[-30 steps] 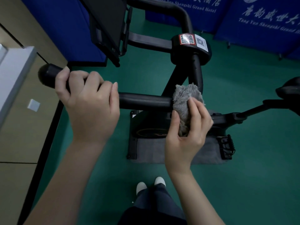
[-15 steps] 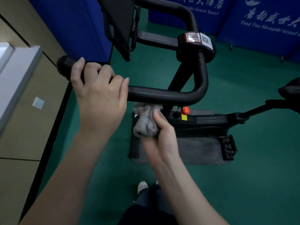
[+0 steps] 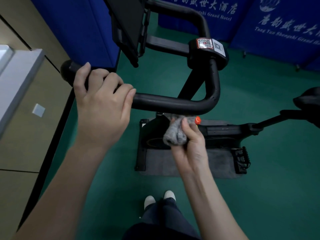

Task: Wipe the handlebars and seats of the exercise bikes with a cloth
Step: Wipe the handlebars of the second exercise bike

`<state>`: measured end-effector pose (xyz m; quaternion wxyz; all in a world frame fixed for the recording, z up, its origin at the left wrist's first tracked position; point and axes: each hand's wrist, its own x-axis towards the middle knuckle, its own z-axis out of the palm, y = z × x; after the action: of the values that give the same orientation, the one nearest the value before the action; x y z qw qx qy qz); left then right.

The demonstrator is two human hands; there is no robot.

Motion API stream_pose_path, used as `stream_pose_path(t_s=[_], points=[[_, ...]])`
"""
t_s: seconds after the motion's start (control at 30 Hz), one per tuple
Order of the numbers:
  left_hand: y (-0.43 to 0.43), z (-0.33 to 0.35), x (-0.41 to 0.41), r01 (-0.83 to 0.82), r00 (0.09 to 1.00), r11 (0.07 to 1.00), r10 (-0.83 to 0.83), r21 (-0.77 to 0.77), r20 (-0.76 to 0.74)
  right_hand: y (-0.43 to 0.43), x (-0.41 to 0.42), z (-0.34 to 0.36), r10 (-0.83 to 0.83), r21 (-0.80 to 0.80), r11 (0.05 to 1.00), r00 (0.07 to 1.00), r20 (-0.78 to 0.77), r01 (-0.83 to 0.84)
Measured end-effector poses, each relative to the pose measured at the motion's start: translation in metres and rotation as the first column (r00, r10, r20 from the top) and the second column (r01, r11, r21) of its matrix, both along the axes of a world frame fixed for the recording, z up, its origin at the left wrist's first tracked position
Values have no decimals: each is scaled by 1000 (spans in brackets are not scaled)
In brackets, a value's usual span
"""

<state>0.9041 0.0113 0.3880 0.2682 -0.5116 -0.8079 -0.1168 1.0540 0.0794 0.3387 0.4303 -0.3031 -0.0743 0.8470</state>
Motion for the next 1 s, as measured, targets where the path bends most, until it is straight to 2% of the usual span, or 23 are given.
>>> stream_pose_path(t_s=[0.2, 0.33, 0.4, 0.5, 0.57, 0.63, 0.7, 0.8, 0.9, 1.0], points=[[4, -4, 1, -33, 999, 999, 34, 30, -14, -16, -32, -1, 129, 62, 990, 988, -88, -124], [4, -6, -2, -27, 999, 999, 28, 40, -27, -6, -9, -8, 190, 162, 970, 981, -23, -184], [4, -6, -2, -18, 999, 999, 19, 40, -26, 1, 10, -10, 151, 194, 970, 988, 7, -150], [4, -5, 0, -36, 999, 999, 36, 34, -11, 5, 19, -10, 63, 145, 988, 997, -46, -56], [7, -4, 4, -63, 998, 997, 64, 42, -4, -2, 9, -10, 61, 136, 989, 997, -37, -56], [13, -3, 14, -39, 999, 998, 39, 51, 17, -10, -3, -9, 72, 133, 988, 997, 5, -72], [23, -7, 28, 62, 997, 997, -64, 34, 48, -12, -5, -8, 45, 97, 994, 997, 63, -51], [31, -17, 42, 146, 980, 989, -147, 13, 132, -3, 8, -5, -107, 81, 992, 976, 189, 93], [32, -22, 40, 134, 980, 991, -136, 24, 142, 11, 19, -1, -317, 147, 948, 889, 330, 283], [34, -23, 39, 129, 982, 991, -133, 36, 135, 3, 11, -1, -378, 202, 926, 805, 458, 320]])
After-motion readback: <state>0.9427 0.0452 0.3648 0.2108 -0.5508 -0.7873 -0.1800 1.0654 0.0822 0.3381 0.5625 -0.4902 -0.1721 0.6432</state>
